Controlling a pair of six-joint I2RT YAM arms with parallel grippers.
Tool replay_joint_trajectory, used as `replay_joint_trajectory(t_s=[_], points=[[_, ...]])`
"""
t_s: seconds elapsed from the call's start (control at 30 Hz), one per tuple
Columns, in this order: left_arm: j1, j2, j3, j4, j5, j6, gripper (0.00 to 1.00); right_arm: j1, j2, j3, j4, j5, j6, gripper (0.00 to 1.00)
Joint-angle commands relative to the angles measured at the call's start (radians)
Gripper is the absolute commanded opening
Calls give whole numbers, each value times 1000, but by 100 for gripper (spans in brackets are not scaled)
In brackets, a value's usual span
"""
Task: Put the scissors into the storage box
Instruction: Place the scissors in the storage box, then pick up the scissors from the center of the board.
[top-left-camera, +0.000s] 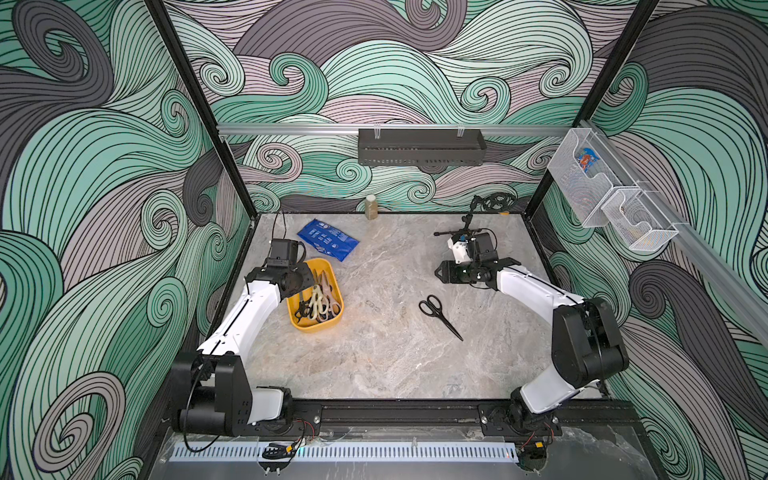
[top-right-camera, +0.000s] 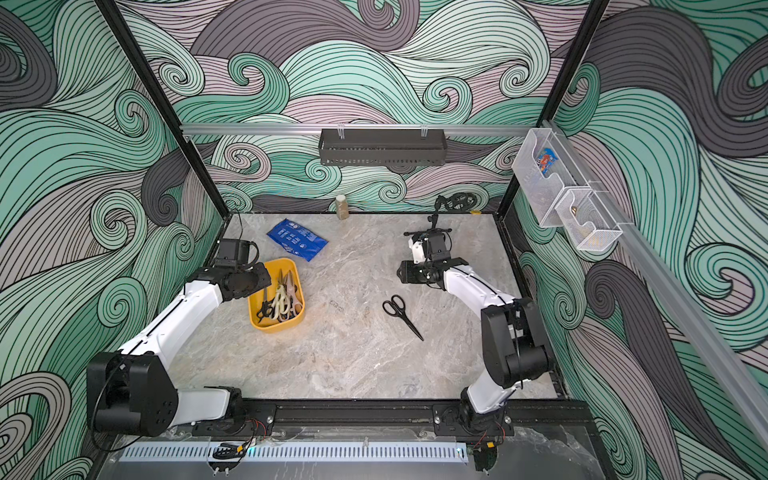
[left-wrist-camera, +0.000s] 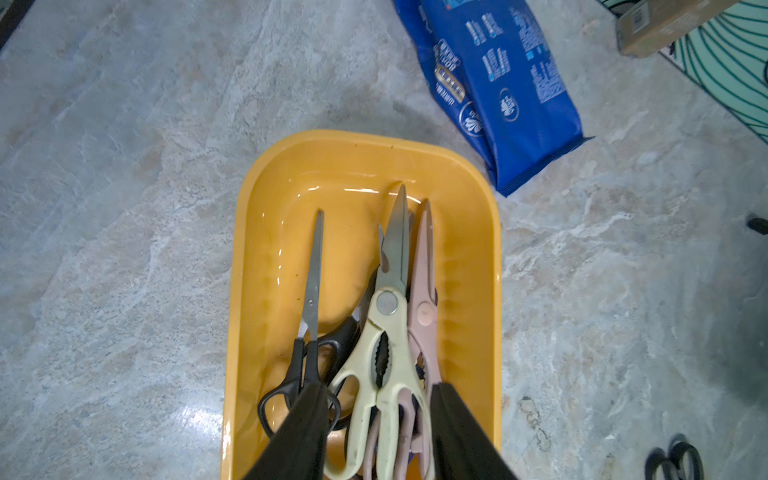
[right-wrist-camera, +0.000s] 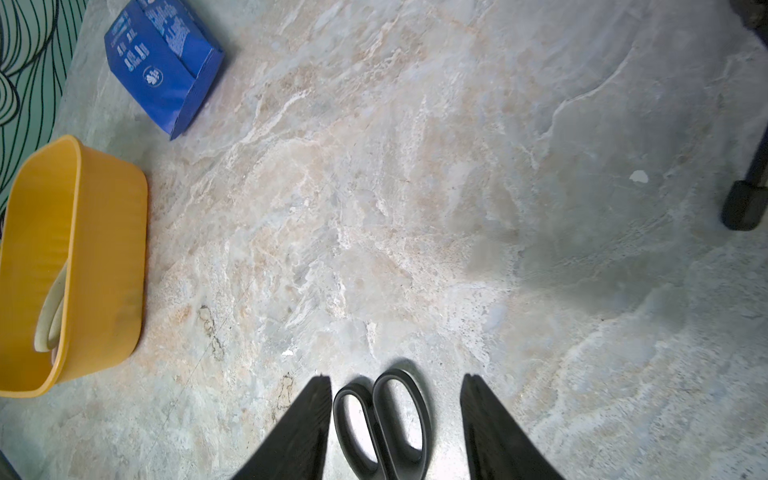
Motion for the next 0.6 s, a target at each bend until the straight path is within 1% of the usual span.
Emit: replay_joint_trajectory(t_s=[0.0,0.07,0.13,0.27,0.47,0.57], points=[[8,-26,8,96,58,-19,44,43,18,-9,-41,10,-31,54],[8,-44,-25,173,120,-55,44,71,21,-17,-57,37,-41,54],[9,-65,-67,259,159,-97,44,99,25,-28,-74,55,-55,54],[14,-100,-128,373,167,-134,44,144,44,-36,-110,113,-83,54],[35,-108,-124,372,165,-124,44,173,65,-41,-143,183,-109,54],[40,-108,-133,373,164,-124,44,181,69,-40,-154,202,-125,52]])
